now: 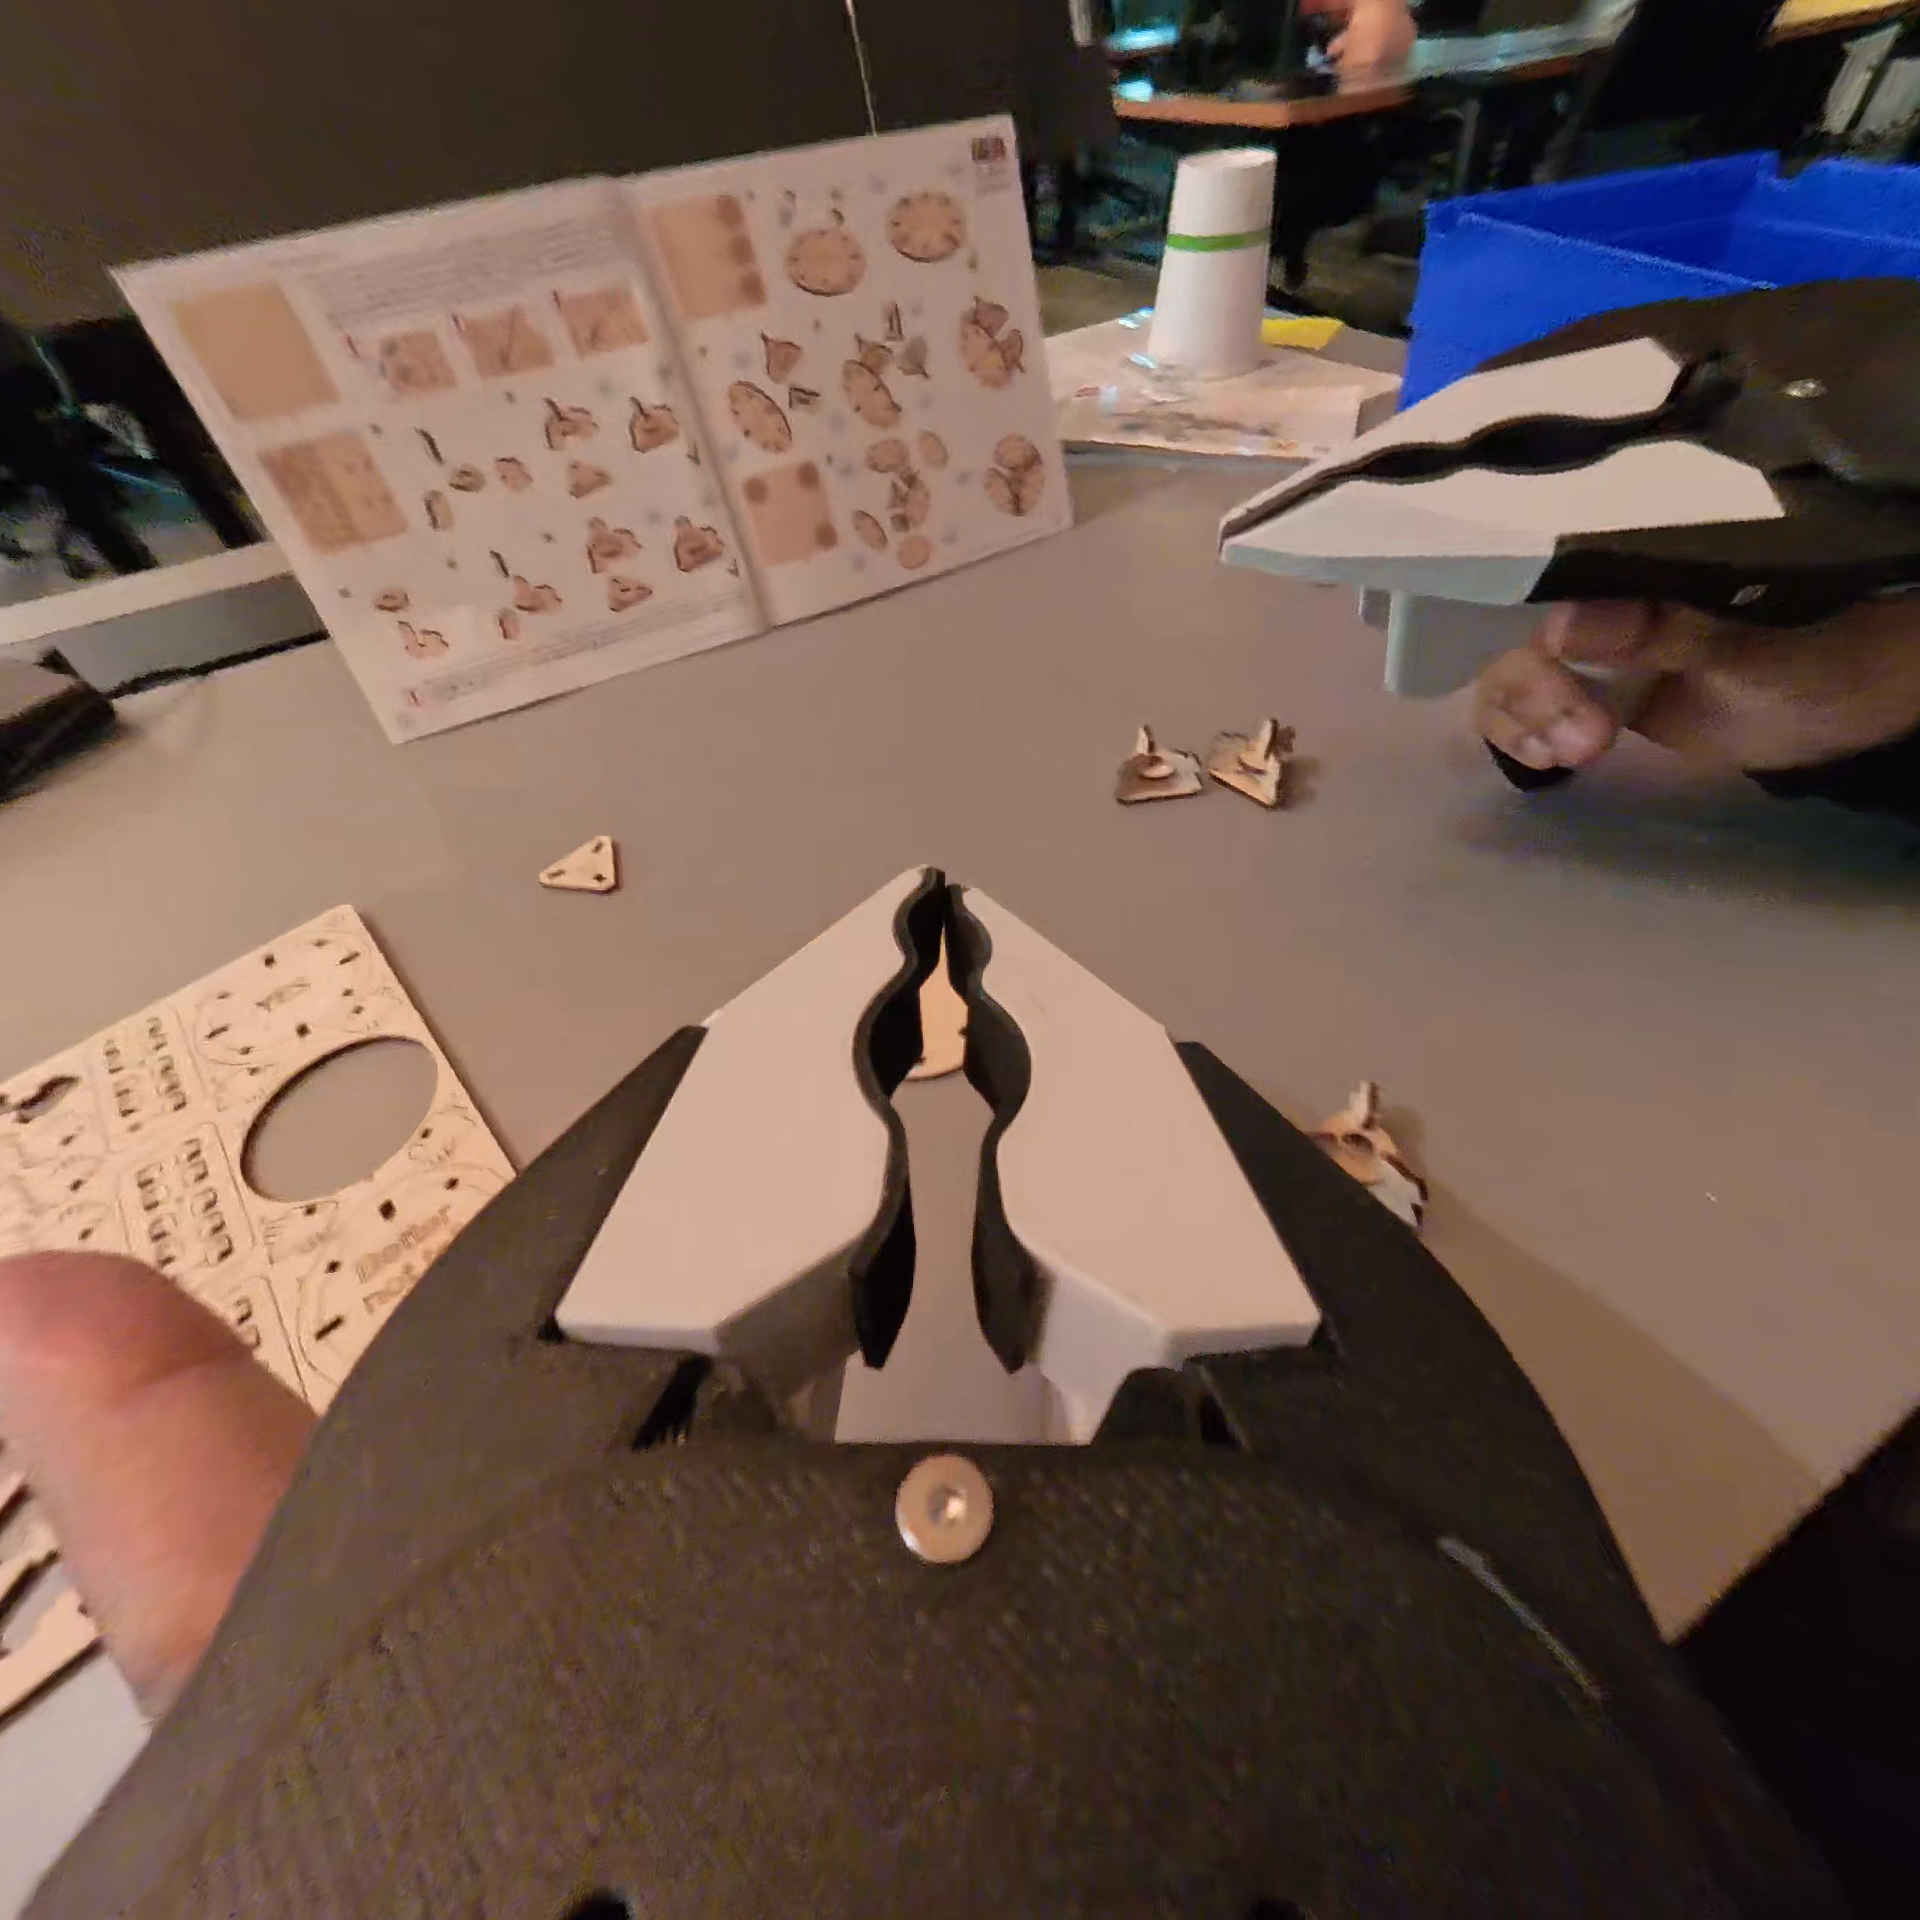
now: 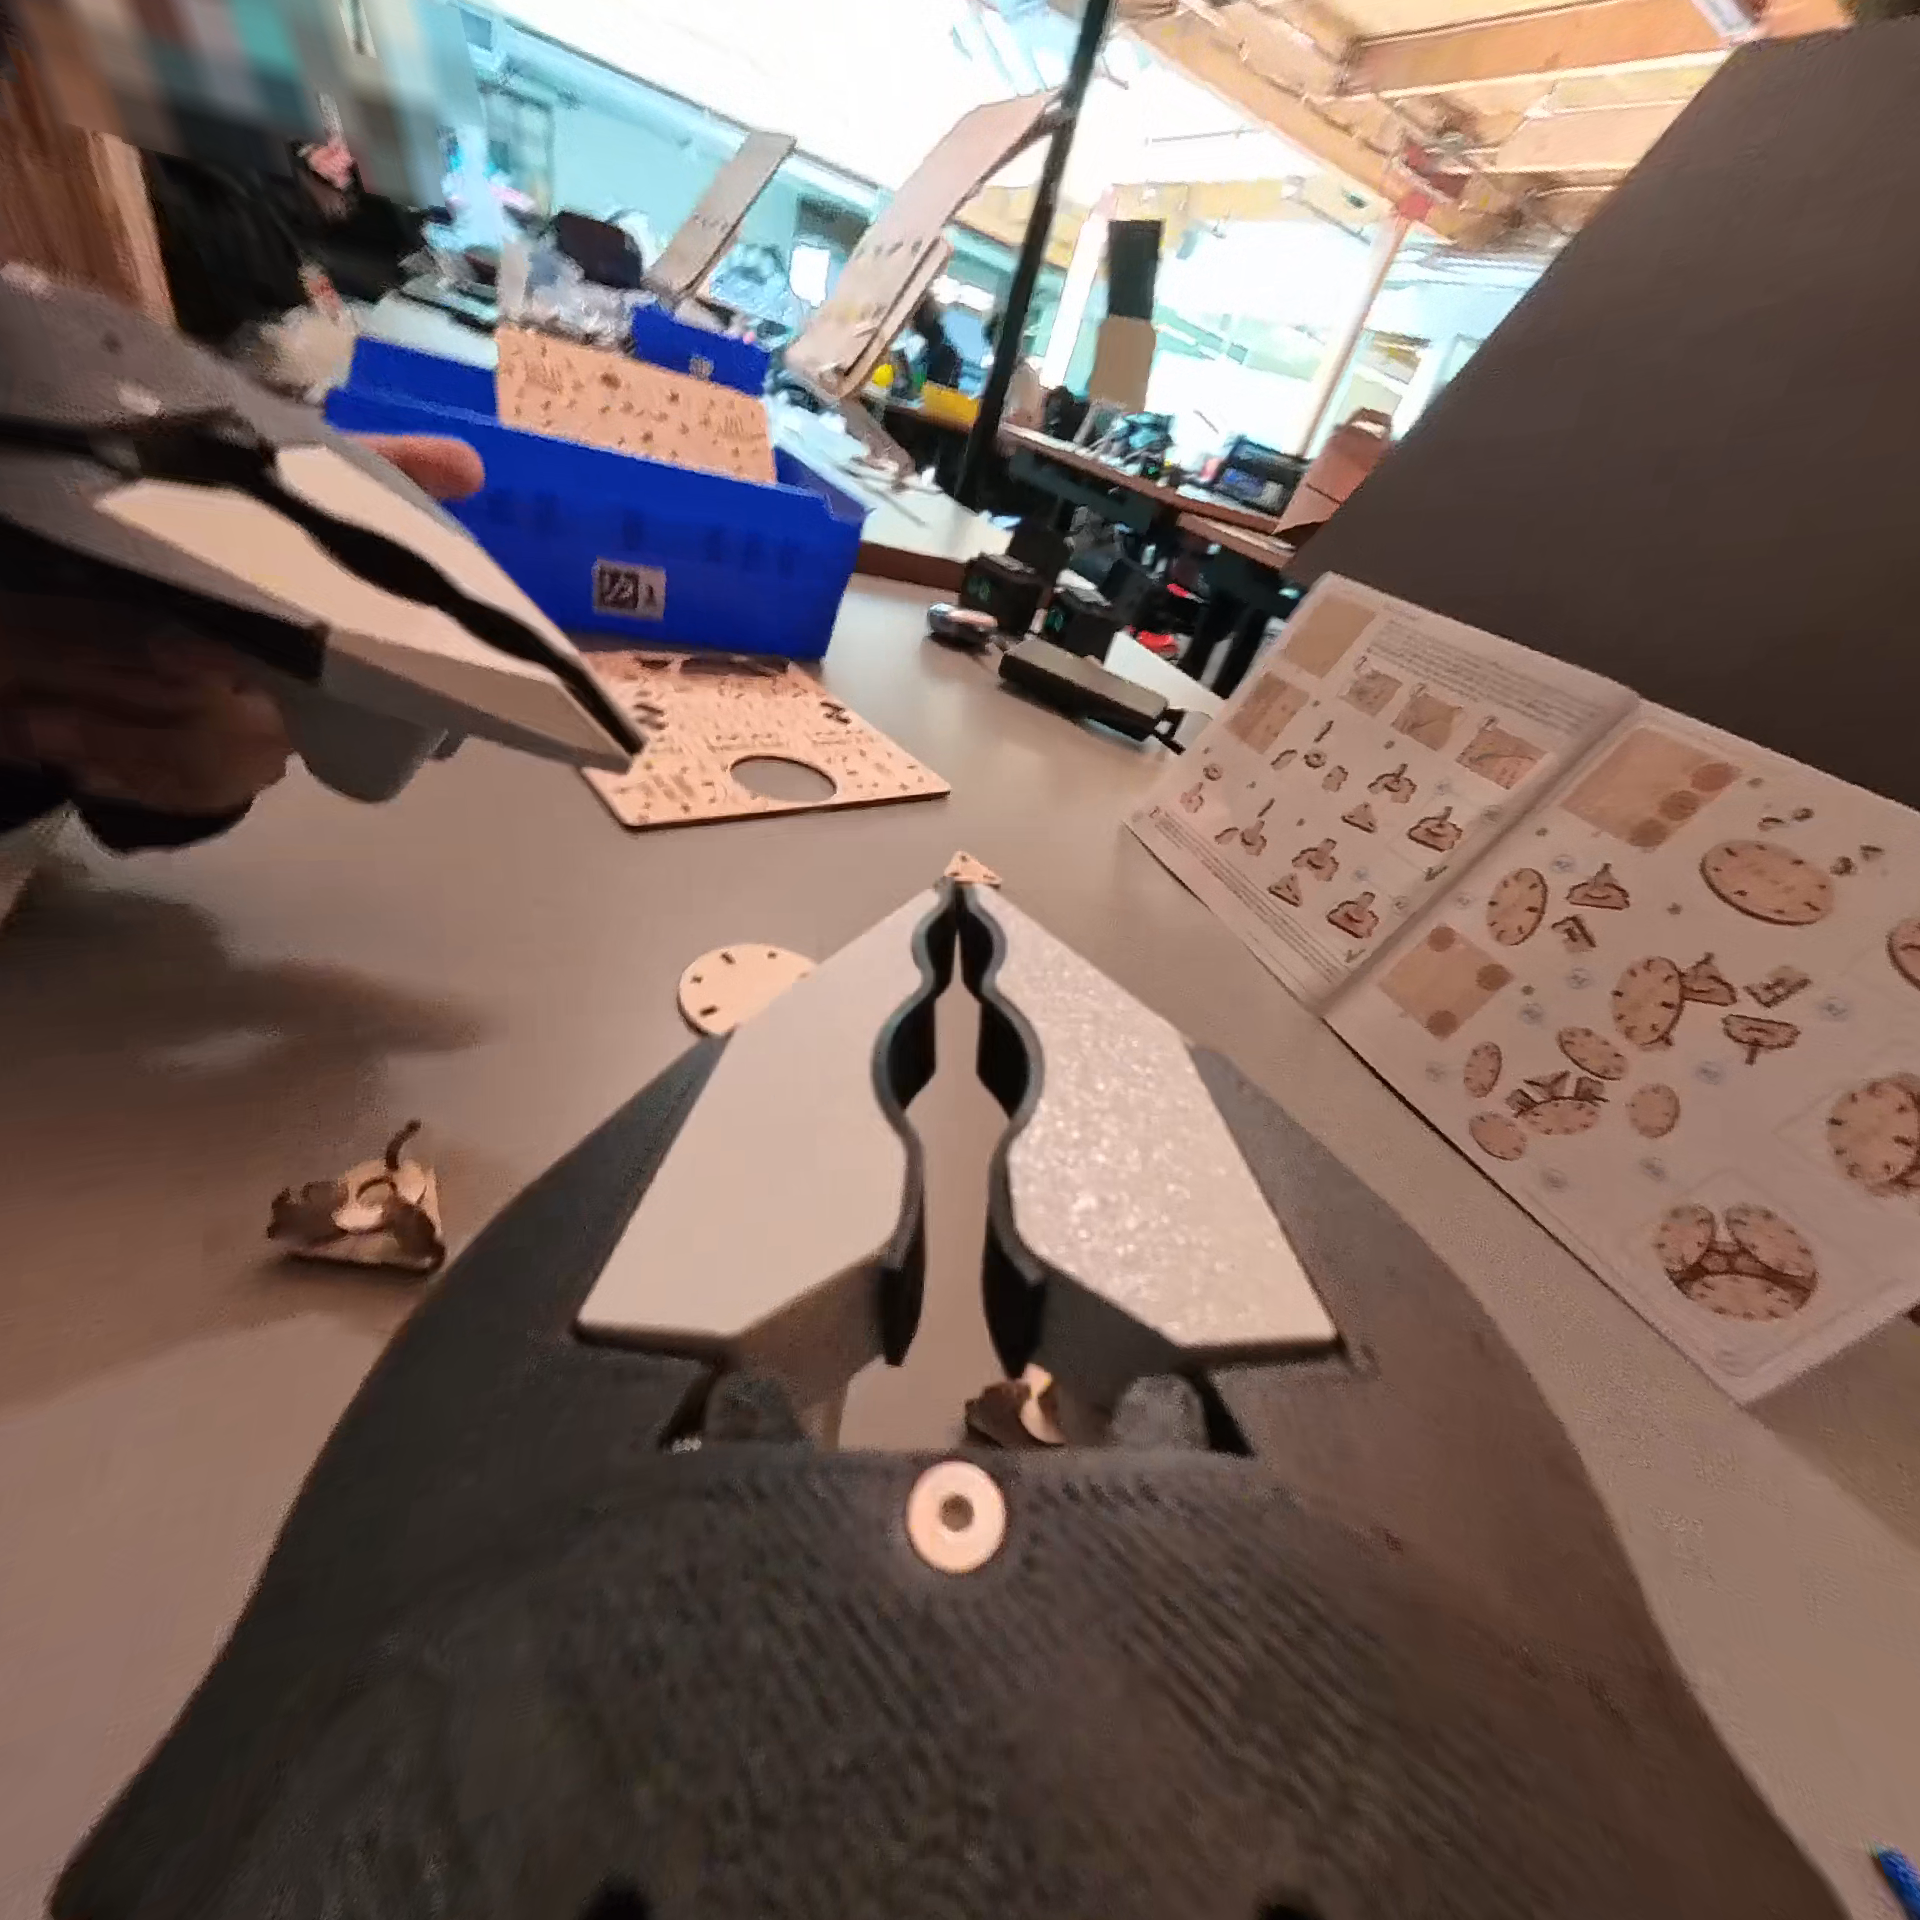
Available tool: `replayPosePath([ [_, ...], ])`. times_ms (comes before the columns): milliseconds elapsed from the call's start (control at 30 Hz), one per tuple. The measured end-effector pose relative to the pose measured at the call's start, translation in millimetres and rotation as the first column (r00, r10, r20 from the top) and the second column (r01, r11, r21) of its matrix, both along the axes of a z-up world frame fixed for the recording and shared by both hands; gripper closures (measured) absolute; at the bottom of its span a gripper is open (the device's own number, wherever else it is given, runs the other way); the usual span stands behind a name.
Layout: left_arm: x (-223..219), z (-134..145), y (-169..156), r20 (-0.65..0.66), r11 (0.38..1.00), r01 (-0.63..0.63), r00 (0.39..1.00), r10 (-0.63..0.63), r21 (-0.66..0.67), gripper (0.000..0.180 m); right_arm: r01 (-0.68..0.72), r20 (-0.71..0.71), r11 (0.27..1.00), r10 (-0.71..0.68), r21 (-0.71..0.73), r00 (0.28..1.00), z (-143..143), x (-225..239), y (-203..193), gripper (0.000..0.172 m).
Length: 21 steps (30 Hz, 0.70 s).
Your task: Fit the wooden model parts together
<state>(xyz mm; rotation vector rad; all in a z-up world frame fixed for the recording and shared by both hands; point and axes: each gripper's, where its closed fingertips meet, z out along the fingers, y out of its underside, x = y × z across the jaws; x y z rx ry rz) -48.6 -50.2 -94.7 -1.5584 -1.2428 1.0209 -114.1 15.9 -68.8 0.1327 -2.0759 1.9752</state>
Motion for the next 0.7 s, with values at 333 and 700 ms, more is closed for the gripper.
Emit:
replayPosePath([
  [333, 32, -17, 57, 0.145, 0.832, 0.408, 0.861, -0.487, 0.376, 0.154, -0.113, 0.023, 0.991, 0.111, 0.076, 0.994, -14, 33, -3, 0.171],
  [700, 49, -71, 81, 0.390, 0.861, 0.398, 0.773, -0.500, 0.316, 0.118, -0.535, 0.308, 0.788, 0.450, 0.306, 0.839, -58, 94, 17, 0.149],
])
